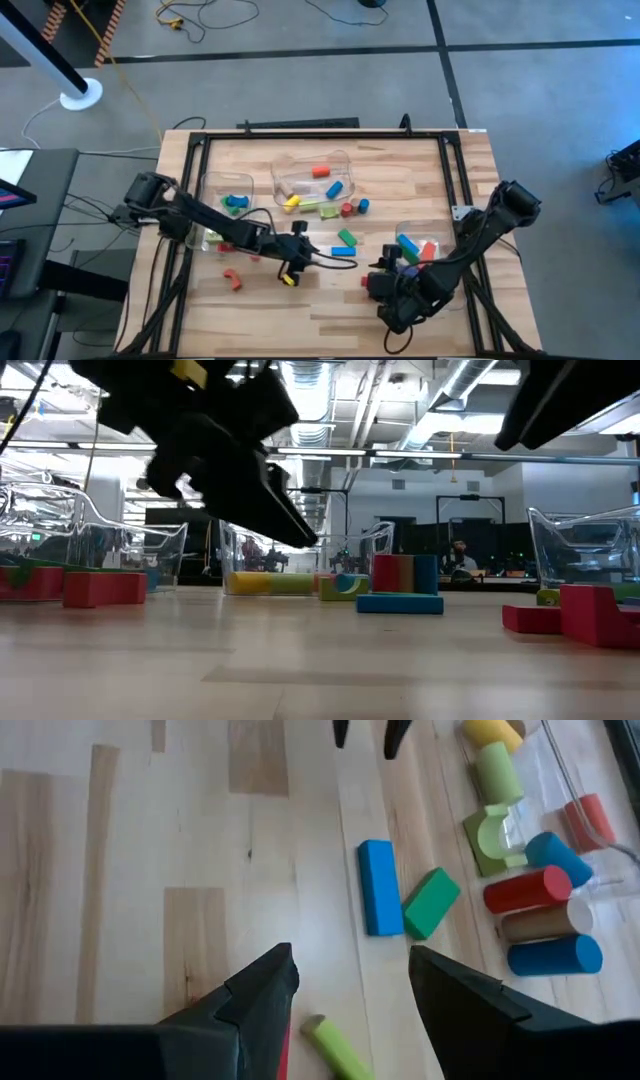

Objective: Sort blocks by size
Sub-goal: Put the red arch block into the left transparent bin

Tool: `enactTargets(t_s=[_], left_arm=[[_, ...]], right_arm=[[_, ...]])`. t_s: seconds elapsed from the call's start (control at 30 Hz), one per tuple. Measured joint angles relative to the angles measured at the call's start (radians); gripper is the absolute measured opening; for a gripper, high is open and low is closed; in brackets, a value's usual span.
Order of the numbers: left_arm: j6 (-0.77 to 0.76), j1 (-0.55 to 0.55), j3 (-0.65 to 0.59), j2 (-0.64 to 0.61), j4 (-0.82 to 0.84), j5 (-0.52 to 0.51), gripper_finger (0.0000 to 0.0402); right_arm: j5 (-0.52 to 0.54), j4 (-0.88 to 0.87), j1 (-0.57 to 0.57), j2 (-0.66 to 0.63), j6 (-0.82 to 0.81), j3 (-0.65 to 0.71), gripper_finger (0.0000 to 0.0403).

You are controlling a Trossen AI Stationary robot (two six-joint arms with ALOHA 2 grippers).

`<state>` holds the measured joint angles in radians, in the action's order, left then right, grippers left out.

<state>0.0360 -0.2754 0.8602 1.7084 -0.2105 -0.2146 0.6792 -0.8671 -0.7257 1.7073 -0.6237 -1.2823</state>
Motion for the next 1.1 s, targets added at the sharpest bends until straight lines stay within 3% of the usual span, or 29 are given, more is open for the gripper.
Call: enactTargets(t_s=[0.2, 0.4, 0.6, 0.83, 1.1], left_arm=[[0.016, 0.014, 0.041, 0.044, 0.021, 0.01, 0.0149], [0.008, 0.018, 0.04, 0.045, 0.027, 0.105, 0.0149], [0.003, 0.014, 0.039, 0.045, 0.025, 0.108, 0.0149], [-0.008, 0.002, 0.038, 0.045, 0.024, 0.107, 0.0149], [-0.009, -0.031, 0.038, 0.044, 0.034, 0.107, 0.0149]], right_arm=[[0.0, -0.028, -0.025, 0.0, -0.067, 0.0, 0.0235], [-0.016, -0.029, -0.056, 0.0, -0.119, 0.0, 0.0235], [-0.13, 0.006, -0.06, 0.0, -0.156, 0.0, 0.0231], [-0.185, 0.087, -0.042, 0.016, -0.157, -0.001, 0.0215], [-0.385, 0.101, 0.033, 0.16, -0.13, 0.0, 0.021]])
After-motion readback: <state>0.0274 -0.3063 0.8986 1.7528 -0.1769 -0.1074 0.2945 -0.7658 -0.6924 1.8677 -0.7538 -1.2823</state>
